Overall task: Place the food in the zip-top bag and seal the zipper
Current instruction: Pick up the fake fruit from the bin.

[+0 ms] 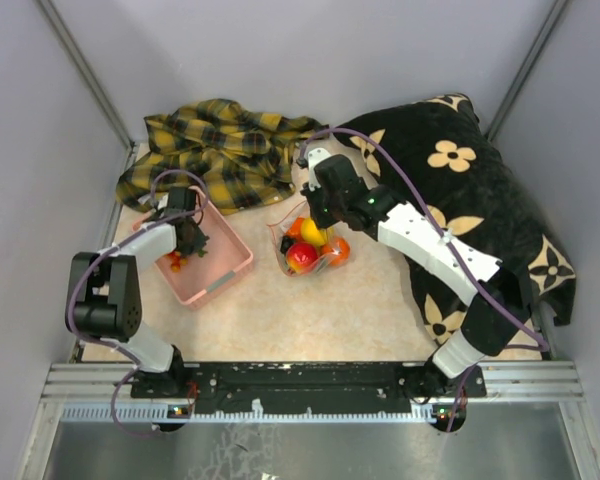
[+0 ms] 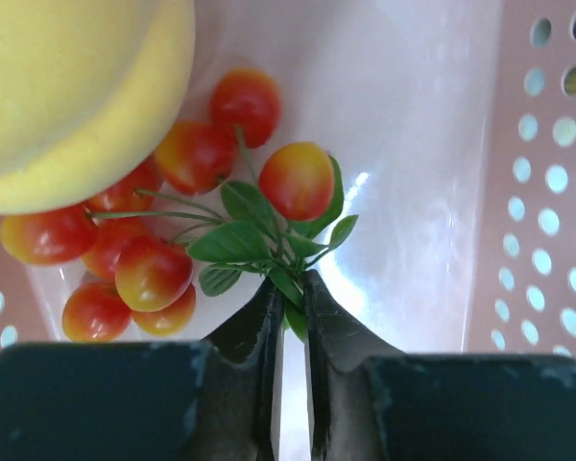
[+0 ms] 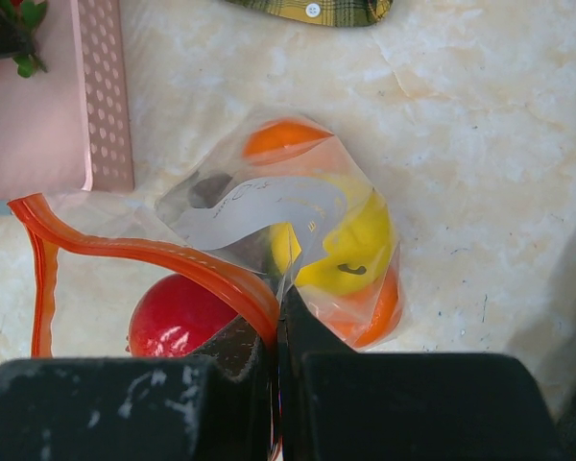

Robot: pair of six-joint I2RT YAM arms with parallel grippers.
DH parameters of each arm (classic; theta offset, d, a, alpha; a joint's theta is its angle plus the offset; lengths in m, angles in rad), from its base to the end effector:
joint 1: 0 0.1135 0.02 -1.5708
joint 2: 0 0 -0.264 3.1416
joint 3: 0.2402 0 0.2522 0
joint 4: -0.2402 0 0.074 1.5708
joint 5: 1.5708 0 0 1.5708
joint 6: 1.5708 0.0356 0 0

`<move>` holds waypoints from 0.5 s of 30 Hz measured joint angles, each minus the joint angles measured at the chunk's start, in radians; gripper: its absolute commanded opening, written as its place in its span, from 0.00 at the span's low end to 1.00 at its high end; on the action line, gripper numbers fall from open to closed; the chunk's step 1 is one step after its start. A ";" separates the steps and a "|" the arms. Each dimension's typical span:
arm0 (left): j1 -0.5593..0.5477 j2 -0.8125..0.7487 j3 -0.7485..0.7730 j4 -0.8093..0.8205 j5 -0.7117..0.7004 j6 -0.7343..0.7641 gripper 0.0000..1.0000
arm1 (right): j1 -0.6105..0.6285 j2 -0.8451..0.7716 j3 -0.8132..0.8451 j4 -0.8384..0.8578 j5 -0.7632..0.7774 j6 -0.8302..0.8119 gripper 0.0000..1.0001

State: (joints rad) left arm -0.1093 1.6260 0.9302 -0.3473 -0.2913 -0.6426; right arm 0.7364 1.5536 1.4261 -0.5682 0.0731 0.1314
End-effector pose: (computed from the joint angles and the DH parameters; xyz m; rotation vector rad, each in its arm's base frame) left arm 0.3147 -0.0243 0.1727 -0.7683 2.4298 0.0949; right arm 0.2611 0.2332 0.3356 -0.6453 2.1995 0.3747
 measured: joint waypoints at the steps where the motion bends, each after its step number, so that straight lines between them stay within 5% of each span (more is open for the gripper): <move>1: 0.000 -0.014 -0.009 -0.002 0.011 0.000 0.13 | 0.000 0.000 0.000 0.000 0.000 0.000 0.00; 8: -0.006 -0.130 -0.057 -0.028 0.057 0.000 0.01 | 0.000 0.000 0.000 0.000 0.003 0.000 0.00; 15: -0.018 -0.251 -0.070 -0.053 0.099 0.006 0.00 | 0.000 0.000 0.000 -0.002 0.009 0.000 0.00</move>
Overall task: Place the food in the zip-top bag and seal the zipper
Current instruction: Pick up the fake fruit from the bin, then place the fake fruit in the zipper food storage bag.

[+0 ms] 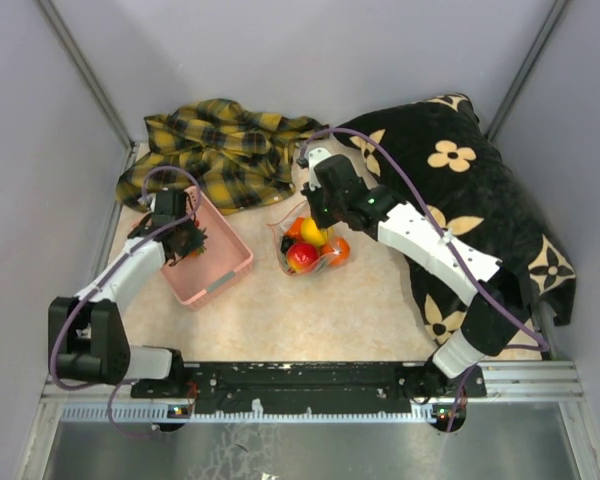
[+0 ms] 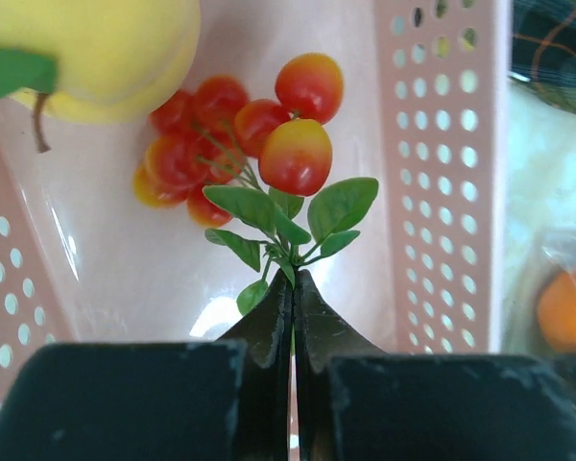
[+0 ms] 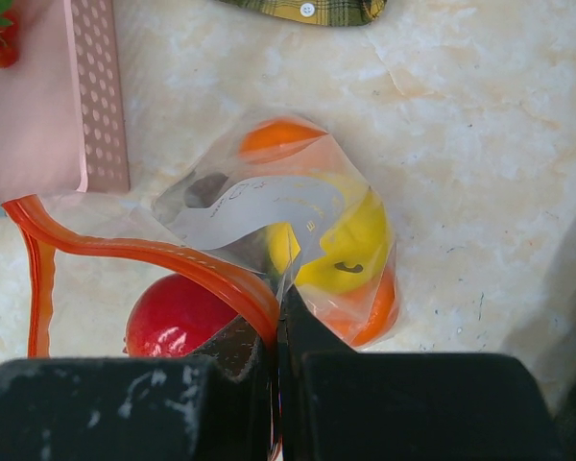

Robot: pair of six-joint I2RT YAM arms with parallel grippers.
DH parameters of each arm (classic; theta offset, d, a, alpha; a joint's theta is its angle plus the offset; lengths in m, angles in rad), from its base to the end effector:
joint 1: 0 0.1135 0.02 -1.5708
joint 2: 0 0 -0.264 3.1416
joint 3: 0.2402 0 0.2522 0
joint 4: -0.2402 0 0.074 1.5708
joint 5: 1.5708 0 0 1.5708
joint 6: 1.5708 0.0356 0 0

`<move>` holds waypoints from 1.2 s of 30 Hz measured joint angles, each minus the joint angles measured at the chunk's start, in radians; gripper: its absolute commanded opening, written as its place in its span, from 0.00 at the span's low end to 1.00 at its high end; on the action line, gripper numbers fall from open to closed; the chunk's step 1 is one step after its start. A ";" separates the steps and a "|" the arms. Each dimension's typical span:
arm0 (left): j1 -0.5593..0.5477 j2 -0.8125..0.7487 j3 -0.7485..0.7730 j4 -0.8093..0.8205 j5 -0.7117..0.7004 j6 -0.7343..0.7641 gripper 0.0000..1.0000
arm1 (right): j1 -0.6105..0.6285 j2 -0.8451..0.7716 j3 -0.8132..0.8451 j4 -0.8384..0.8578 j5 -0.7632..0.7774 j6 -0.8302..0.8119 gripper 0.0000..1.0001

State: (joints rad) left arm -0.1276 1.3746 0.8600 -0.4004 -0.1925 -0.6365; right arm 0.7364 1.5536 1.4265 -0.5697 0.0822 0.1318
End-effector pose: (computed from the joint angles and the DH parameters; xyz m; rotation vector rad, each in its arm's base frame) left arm 0.2763 -0.0286 0.2178 -0.6983 2.3634 -0.0917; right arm 0.2613 0.2329 0.3357 -0.6400 2.2001 0.3646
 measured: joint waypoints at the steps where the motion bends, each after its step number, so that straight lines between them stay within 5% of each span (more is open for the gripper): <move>1: -0.003 -0.019 0.000 -0.005 0.008 0.003 0.00 | 0.000 0.000 0.000 0.000 0.002 0.000 0.00; 21: -0.042 -0.423 -0.038 -0.029 0.225 0.090 0.00 | 0.000 0.000 0.002 -0.006 0.018 0.003 0.00; 36: -0.332 -0.637 -0.052 0.128 0.432 0.147 0.00 | 0.000 0.000 0.031 -0.031 0.028 0.021 0.00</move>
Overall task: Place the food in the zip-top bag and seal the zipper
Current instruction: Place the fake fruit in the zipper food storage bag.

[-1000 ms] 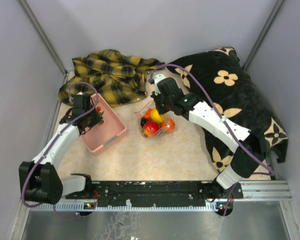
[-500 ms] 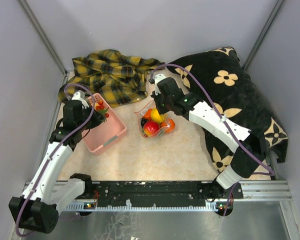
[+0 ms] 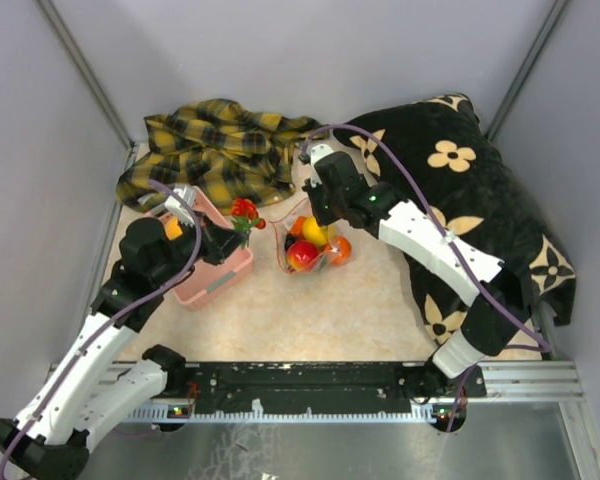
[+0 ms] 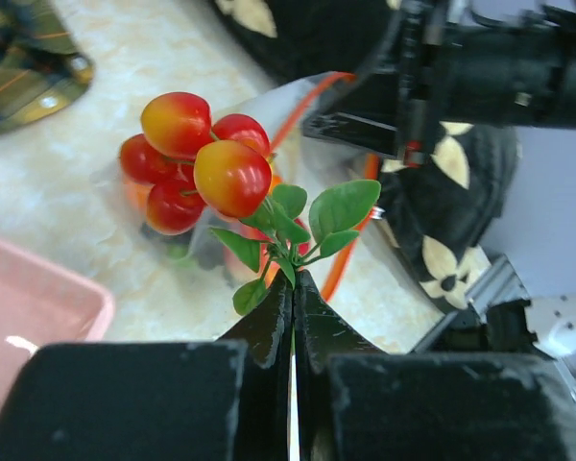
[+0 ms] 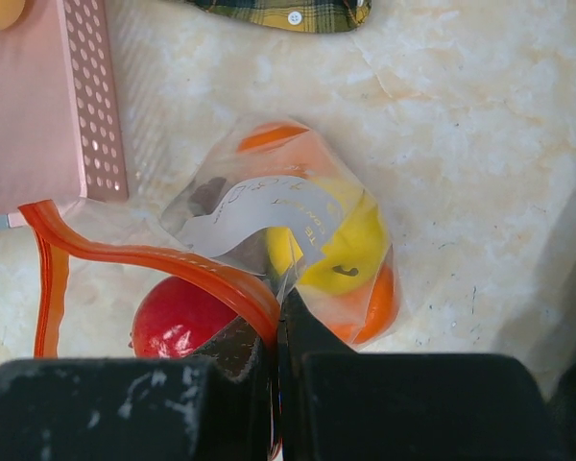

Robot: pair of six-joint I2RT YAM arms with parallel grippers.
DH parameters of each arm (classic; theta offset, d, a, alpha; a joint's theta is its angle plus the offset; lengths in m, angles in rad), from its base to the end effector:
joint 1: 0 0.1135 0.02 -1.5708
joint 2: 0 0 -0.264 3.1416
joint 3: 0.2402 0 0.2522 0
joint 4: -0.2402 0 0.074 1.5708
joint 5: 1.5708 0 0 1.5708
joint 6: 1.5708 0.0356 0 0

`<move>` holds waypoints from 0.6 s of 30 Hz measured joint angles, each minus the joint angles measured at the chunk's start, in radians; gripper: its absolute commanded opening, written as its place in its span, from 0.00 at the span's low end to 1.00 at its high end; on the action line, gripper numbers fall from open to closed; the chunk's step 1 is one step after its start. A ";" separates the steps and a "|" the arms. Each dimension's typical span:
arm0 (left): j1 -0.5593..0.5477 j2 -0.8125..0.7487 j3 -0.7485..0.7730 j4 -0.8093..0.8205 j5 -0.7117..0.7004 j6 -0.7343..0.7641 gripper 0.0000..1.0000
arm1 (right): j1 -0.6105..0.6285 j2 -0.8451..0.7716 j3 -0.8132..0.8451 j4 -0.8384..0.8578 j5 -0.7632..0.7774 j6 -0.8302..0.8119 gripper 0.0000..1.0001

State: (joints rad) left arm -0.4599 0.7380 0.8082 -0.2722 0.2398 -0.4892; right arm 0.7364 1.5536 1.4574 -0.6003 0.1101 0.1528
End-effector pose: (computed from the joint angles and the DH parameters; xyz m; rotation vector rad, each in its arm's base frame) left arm 0.1497 -0.0836 0.3464 0.1545 1.8499 -0.8868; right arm 0.2612 0.2315 0.3435 -0.6010 2.2055 0.3456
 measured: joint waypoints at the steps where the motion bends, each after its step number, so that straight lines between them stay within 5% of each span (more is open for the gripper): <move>1: -0.010 -0.003 -0.002 0.021 0.023 0.002 0.00 | 0.000 0.000 0.002 0.000 0.000 0.001 0.00; 11: -0.158 0.039 -0.023 0.217 0.196 0.016 0.00 | 0.000 0.000 0.004 -0.008 0.002 0.008 0.00; 18: -0.219 0.183 -0.023 0.293 0.187 0.016 0.00 | 0.000 0.000 0.005 -0.012 0.002 0.008 0.00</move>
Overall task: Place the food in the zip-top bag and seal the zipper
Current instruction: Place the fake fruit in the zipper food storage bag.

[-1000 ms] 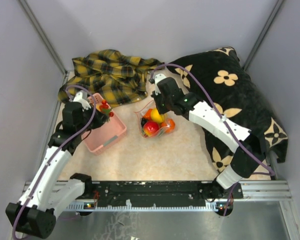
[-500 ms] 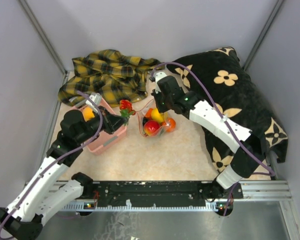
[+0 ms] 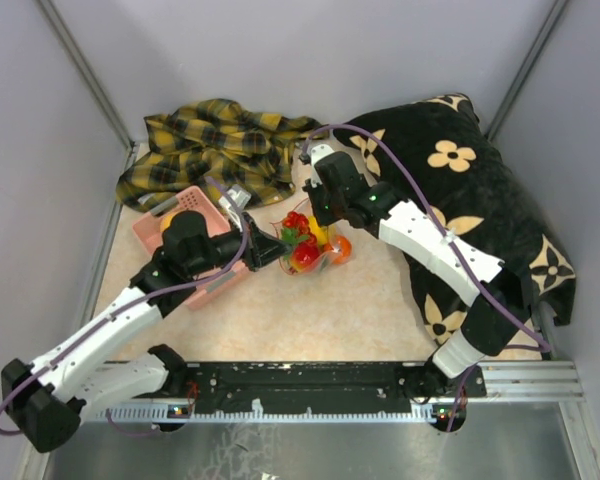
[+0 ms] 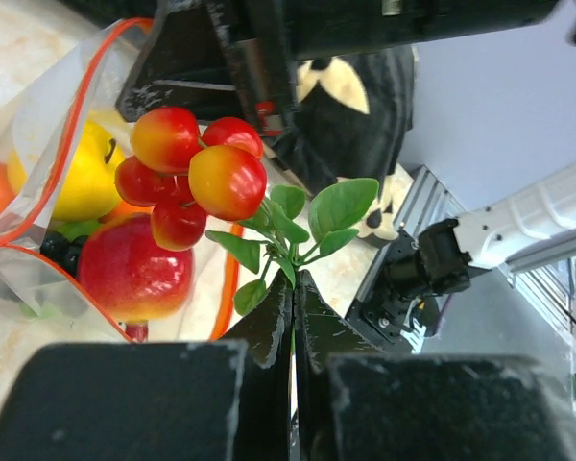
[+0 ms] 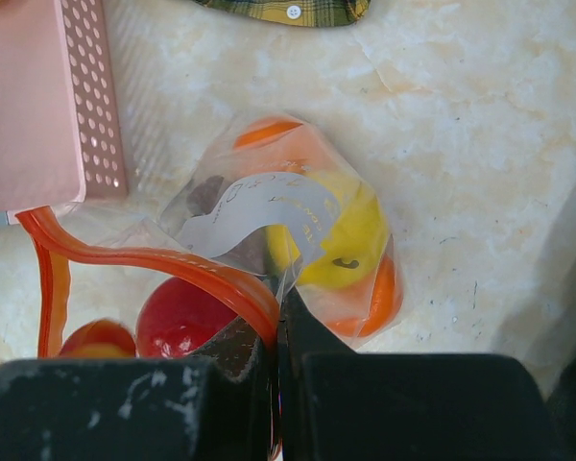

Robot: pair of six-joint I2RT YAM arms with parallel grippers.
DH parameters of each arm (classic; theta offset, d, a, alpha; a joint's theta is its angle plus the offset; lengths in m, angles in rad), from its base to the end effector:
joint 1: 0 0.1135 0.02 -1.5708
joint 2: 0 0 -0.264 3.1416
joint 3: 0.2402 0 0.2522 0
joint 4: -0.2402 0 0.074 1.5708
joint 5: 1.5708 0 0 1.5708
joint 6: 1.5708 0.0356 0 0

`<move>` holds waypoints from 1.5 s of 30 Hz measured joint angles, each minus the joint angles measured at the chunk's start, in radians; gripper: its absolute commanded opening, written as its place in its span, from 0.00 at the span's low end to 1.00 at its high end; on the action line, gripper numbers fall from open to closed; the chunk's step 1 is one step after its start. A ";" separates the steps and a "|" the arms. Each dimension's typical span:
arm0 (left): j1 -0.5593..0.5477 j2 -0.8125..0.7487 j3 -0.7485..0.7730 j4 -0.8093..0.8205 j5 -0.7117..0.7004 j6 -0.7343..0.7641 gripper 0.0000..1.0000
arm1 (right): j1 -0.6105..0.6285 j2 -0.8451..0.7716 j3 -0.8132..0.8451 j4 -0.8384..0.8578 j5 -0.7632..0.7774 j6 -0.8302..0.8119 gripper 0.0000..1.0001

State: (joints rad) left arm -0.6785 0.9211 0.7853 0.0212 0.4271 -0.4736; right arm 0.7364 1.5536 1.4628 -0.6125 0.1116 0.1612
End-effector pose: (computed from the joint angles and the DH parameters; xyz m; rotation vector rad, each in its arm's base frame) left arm 0.1595 -0.1476 0.3378 0.5292 1.7513 -1.1990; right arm 0.2607 0.2310 0.3443 -0.5932 2.2146 0.3452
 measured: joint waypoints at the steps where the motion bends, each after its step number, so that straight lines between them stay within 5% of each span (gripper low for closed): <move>1: -0.001 0.021 0.000 0.003 -0.007 0.000 0.00 | 0.000 0.000 0.000 -0.001 0.000 0.000 0.00; 14: -0.012 0.309 0.089 -0.032 -0.149 0.008 0.00 | 0.000 0.000 0.000 -0.003 -0.007 0.000 0.00; 27: -0.016 0.529 0.356 -0.250 -0.468 0.018 0.01 | 0.000 0.000 0.000 -0.007 -0.013 0.000 0.00; 39: -0.016 0.555 0.364 -0.312 -0.618 -0.028 0.48 | 0.000 0.000 0.000 -0.006 -0.042 0.015 0.00; 45: -0.016 0.500 0.360 -0.319 -0.596 -0.035 0.58 | 0.000 0.000 0.000 -0.003 -0.042 0.023 0.00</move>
State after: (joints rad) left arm -0.6941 1.4212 1.1454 -0.2981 -0.1692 -0.5087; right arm 0.7364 1.5536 1.4628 -0.6151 0.0692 0.1837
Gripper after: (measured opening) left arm 0.546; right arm 0.005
